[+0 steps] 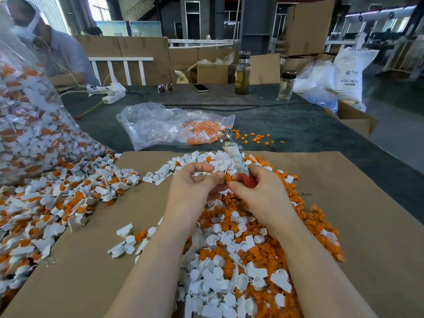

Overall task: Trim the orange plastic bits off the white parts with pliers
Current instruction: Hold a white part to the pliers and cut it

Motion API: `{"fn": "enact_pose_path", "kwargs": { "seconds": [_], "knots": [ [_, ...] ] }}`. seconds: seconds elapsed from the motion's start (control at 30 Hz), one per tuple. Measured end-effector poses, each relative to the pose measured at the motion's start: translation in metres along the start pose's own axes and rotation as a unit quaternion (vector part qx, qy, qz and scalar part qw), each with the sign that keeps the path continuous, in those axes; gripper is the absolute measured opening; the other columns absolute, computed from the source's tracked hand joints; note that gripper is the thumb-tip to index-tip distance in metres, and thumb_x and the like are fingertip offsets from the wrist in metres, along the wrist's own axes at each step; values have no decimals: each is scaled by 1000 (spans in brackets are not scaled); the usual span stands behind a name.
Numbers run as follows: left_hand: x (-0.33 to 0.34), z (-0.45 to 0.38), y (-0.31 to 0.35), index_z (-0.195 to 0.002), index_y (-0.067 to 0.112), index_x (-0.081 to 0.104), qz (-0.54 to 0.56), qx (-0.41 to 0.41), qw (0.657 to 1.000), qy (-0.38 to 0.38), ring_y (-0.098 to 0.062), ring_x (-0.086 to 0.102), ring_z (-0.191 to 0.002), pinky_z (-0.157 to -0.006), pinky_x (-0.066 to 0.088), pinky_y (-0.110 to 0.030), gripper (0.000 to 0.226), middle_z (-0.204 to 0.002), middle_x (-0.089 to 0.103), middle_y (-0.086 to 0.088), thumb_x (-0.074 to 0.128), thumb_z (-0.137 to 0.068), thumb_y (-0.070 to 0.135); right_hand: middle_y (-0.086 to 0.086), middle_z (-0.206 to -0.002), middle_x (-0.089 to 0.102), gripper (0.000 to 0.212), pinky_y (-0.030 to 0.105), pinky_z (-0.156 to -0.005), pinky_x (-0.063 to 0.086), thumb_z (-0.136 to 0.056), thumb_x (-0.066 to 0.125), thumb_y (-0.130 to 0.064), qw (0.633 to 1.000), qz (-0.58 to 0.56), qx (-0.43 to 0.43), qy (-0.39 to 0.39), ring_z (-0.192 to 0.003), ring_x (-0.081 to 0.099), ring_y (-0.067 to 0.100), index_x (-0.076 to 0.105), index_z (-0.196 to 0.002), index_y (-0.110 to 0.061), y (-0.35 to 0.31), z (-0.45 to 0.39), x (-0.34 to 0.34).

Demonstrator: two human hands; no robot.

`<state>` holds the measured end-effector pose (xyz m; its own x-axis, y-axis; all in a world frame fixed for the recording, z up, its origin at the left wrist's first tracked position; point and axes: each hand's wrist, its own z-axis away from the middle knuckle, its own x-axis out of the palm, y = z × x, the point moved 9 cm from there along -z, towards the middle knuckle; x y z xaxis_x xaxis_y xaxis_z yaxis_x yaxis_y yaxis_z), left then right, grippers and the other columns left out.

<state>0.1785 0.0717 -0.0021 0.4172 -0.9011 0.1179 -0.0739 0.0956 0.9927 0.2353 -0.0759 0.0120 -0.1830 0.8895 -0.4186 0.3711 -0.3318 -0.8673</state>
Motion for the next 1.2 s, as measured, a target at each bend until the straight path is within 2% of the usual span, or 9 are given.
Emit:
{"fn": "enact_pose_path", "kwargs": {
  "seconds": [0.23,0.37,0.47,0.53,0.67,0.8,0.97,1.07,1.2],
  "knots": [
    [-1,1,5,-102,13,61,-31,19,999,-5,-16,76,-78,-63,58,-20,23,-82,78,-2,75,-86,10,-26,-60,56,19,8,-50,37,-86,69,-33,1000,-1,-20,-4,-59,53,-7,56,-71,-31,-5,2,1],
    [1,3,5,-100,13,62,-35,17,999,-7,-16,76,-75,-62,58,-20,21,-79,78,-4,75,-85,8,-14,-74,61,9,11,-55,42,-85,70,-30,1000,5,-3,1,-68,58,-6,62,-85,-30,-2,0,1],
    [1,3,4,-100,13,67,-31,6,1000,3,-16,76,-74,-63,59,-22,21,-79,78,-3,77,-83,7,-13,-67,59,13,11,-51,41,-84,71,-25,1000,-2,-15,-1,-63,57,-5,61,-79,-31,-5,1,2],
    [1,3,3,-100,15,70,-29,-1,999,15,-14,75,-73,-63,59,-21,21,-78,78,-2,78,-82,7,-12,-70,61,6,12,-52,41,-85,69,-24,999,22,-22,-11,-64,58,0,66,-85,-28,-6,0,5],
    [1,6,3,-97,19,74,-5,-4,999,33,-11,75,-71,-59,56,-16,18,-77,78,0,78,-83,9,-13,-73,59,9,14,-56,38,-86,68,-24,998,54,-22,1,-64,55,2,65,-95,-24,-2,0,4],
    [-1,6,1,-99,19,72,39,-9,998,55,-14,75,-74,-60,56,-17,18,-78,78,-3,76,-85,9,-12,-77,63,5,21,-59,46,-88,67,-25,999,10,-7,42,-69,59,5,65,-92,-25,1,0,-6],
    [0,4,-4,-100,5,66,39,-25,997,60,-14,75,-75,-60,55,-17,16,-77,77,-4,73,-86,4,-10,-73,64,8,11,-57,46,-87,69,-26,996,-32,-26,73,-70,60,0,63,-83,-29,-7,2,-13],
    [1,5,-6,-95,1,68,51,-38,997,50,-16,75,-72,-58,55,-18,16,-77,77,-10,77,-82,4,-9,-75,66,5,13,-61,48,-88,70,-24,996,-32,-39,80,-73,61,2,65,-89,-23,-12,4,-13],
    [6,6,-6,-90,0,71,39,-40,998,31,-17,76,-76,-63,57,-20,14,-79,77,-11,78,-81,8,-11,-78,67,8,10,-64,48,-87,70,-23,994,-41,-48,93,-75,62,-1,66,-93,-21,-14,5,-15]
  ]
}}
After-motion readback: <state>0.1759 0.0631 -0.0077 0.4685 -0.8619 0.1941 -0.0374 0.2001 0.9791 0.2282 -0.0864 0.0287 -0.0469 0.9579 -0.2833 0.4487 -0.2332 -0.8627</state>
